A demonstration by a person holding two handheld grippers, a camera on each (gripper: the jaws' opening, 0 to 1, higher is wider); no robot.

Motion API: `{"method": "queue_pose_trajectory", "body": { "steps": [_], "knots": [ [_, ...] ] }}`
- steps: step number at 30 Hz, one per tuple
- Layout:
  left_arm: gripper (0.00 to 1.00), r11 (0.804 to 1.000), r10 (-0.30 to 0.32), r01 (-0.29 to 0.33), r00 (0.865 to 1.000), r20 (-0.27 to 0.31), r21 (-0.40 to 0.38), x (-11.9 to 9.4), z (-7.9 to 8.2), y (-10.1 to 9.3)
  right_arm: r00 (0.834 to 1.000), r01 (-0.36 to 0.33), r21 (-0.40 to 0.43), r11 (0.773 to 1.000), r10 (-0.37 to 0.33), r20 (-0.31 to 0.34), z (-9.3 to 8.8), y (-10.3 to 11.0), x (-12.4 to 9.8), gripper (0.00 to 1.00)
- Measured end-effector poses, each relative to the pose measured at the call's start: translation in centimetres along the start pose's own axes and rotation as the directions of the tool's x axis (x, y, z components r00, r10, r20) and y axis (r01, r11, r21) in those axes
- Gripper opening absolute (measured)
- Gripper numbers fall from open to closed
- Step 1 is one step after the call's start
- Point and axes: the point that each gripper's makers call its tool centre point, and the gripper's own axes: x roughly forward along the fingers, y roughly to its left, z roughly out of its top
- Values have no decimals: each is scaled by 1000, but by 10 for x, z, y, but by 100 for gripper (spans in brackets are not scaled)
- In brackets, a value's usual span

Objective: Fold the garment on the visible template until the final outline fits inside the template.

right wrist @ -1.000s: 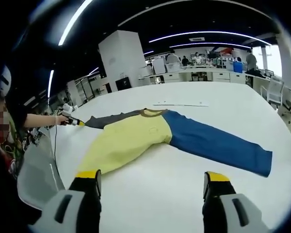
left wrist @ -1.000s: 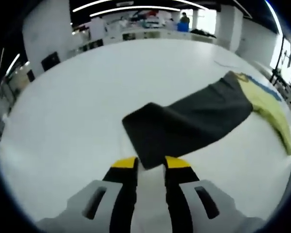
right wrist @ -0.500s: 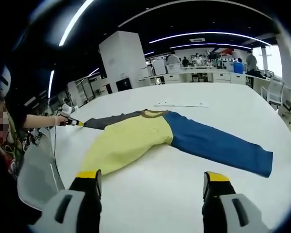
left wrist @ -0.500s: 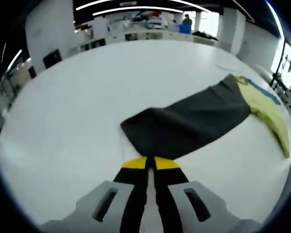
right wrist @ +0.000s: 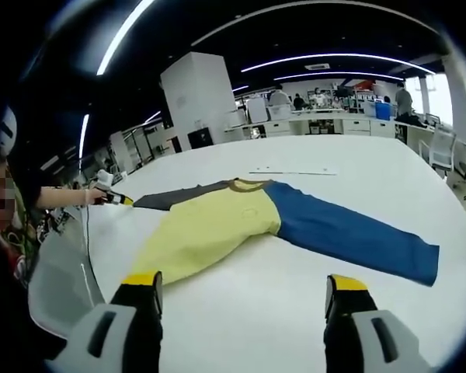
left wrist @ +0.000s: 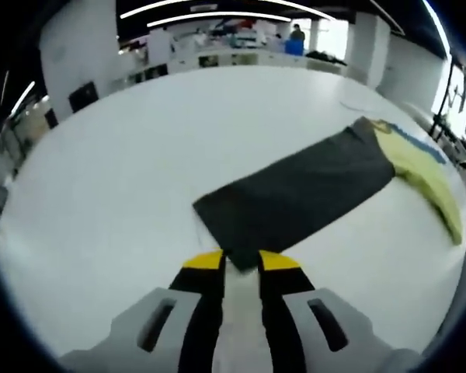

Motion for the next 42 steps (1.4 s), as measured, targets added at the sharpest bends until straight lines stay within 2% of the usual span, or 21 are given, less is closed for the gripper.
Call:
{"method": "queue_pose_trajectory", "body": {
  "steps": [5,8,12,15,16,18,21,24,25,27,29,31,32,38,39,41,42],
  "knots": [
    [36,995,-58,52,997,58,90,-11,11,-20,1000,-4,3,1000,4,3,-1,3,0,87],
    [45,987,-101,86,990,100,137,-14,20,-35,1000,-3,1,1000,3,0,-1,3,1,87],
    [59,978,-169,141,968,187,153,-21,37,-58,1000,-5,1,1000,5,5,0,5,2,87],
    [65,971,-199,164,957,211,173,-25,43,-71,1000,-8,3,1000,8,12,1,7,2,87],
    [66,966,-228,189,945,234,178,-28,48,-82,1000,-10,2,1000,10,10,1,7,2,87],
    [70,964,-236,197,942,240,177,-32,50,-90,1000,-10,0,1000,10,12,1,8,2,87],
    [77,953,-263,208,928,264,221,-37,56,-107,1000,-10,0,1000,10,15,0,9,1,87],
    [78,943,-296,237,918,264,233,-42,57,-123,1000,-11,-2,1000,11,19,0,11,0,87],
    [78,936,-318,255,908,271,243,-45,59,-132,1000,-10,-2,1000,10,20,-1,11,-1,87],
    [78,929,-335,269,904,265,256,-48,59,-141,1000,-7,1,1000,7,24,-1,11,-2,87],
    [79,918,-365,293,888,281,268,-51,62,-152,999,-8,3,1000,8,31,0,13,-2,87],
    [79,917,-372,299,880,296,265,-54,63,-160,1000,-9,-2,1000,9,30,-1,14,-3,87],
    [80,910,-391,318,871,298,265,-56,64,-166,999,-10,-1,1000,10,31,-1,15,-3,87],
    [77,888,-434,348,850,300,299,-64,62,-196,999,-13,-3,1000,13,43,-1,20,-6,86],
    [76,885,-443,357,844,303,300,-66,62,-202,999,-13,-3,1000,13,43,-1,21,-6,86],
    [74,866,-479,385,822,307,320,-70,62,-214,999,-12,-5,1000,12,46,-2,22,-6,86],
    [73,861,-485,384,819,307,334,-70,62,-218,999,-12,-4,1000,12,47,-2,23,-7,86]
  ]
}}
